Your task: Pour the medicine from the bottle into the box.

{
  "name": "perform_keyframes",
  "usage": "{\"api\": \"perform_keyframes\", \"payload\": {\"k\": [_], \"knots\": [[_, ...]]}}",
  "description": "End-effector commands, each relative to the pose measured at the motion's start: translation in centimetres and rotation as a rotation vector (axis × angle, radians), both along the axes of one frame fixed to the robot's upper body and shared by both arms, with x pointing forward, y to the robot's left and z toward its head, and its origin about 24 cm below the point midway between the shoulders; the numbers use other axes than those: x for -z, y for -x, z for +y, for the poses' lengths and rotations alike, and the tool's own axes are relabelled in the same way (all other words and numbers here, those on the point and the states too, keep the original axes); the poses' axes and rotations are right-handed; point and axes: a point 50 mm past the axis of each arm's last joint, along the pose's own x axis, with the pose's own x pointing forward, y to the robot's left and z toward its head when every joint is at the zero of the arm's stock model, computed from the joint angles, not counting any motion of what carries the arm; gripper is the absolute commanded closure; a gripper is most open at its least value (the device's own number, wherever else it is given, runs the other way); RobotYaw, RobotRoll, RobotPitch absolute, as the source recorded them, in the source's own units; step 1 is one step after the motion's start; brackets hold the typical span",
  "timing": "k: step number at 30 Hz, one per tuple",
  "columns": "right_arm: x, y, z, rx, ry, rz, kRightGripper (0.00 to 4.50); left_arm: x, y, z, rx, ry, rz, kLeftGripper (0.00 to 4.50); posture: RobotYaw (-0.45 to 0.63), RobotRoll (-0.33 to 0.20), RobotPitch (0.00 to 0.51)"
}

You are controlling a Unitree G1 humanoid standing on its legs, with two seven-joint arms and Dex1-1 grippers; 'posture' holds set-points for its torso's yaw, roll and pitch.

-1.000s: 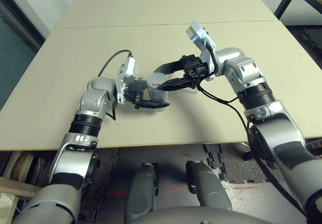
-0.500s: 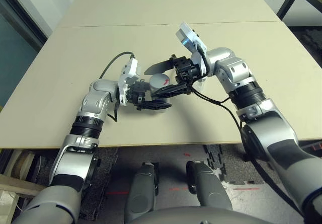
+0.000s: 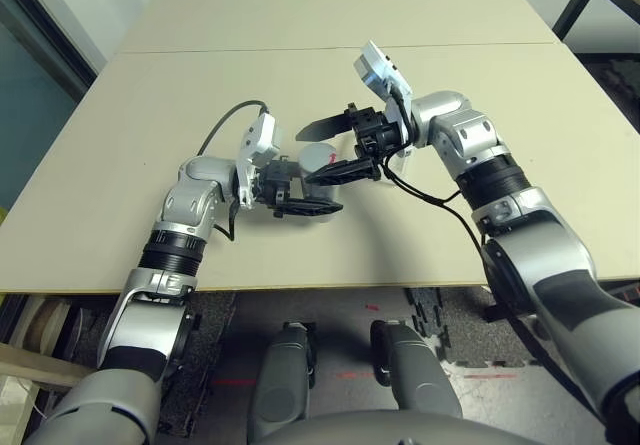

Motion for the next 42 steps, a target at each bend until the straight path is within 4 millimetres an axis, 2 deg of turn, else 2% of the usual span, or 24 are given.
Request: {"api": "perform_keyframes", "payload": {"k": [1, 6, 12, 15, 21, 26, 28, 42], "knots": [[-0.8, -0.7, -1.8, 0.073, -0.014, -0.015, 0.0, 0.1, 0.2, 0.0, 0.025, 0.002, -0.01, 1.82, 0.02, 0.0, 0.149], [-1.0, -0.9, -3.7, 0.123, -0.005, -0.013, 0.0, 0.1, 0.0, 0.3, 0.011, 0.0, -0.016, 1.82, 0.02, 0.0, 0.146], [-0.7, -1.4, -8.1, 0.276, 0.024, -0.004, 0.0, 0.1, -0.2, 1.1, -0.013, -0.011, -0.021, 1.82, 0.01, 0.0, 0.146], [-0.9, -1.4, -8.7, 0.294, 0.027, -0.005, 0.0, 0.1, -0.4, 1.4, -0.025, -0.013, -0.025, 1.82, 0.0, 0.0, 0.146], [-1.7, -0.6, -6.5, 0.218, -0.007, -0.014, 0.0, 0.0, -0.8, 1.6, -0.039, -0.022, -0.05, 1.82, 0.0, 0.0, 0.144], [-2.1, 1.0, -2.1, 0.076, -0.039, -0.02, 0.0, 0.0, -1.2, 1.6, -0.054, -0.02, -0.063, 1.82, 0.0, 0.0, 0.145], [-2.2, 1.4, -1.1, 0.05, -0.043, -0.023, 0.0, -0.1, -1.3, 1.7, -0.058, -0.019, -0.069, 1.82, 0.01, 0.0, 0.144], [-1.3, 1.2, 1.6, 0.028, -0.032, -0.048, 0.0, -0.5, -1.4, 1.3, -0.051, -0.011, -0.087, 1.82, 0.02, 0.0, 0.134]]}}
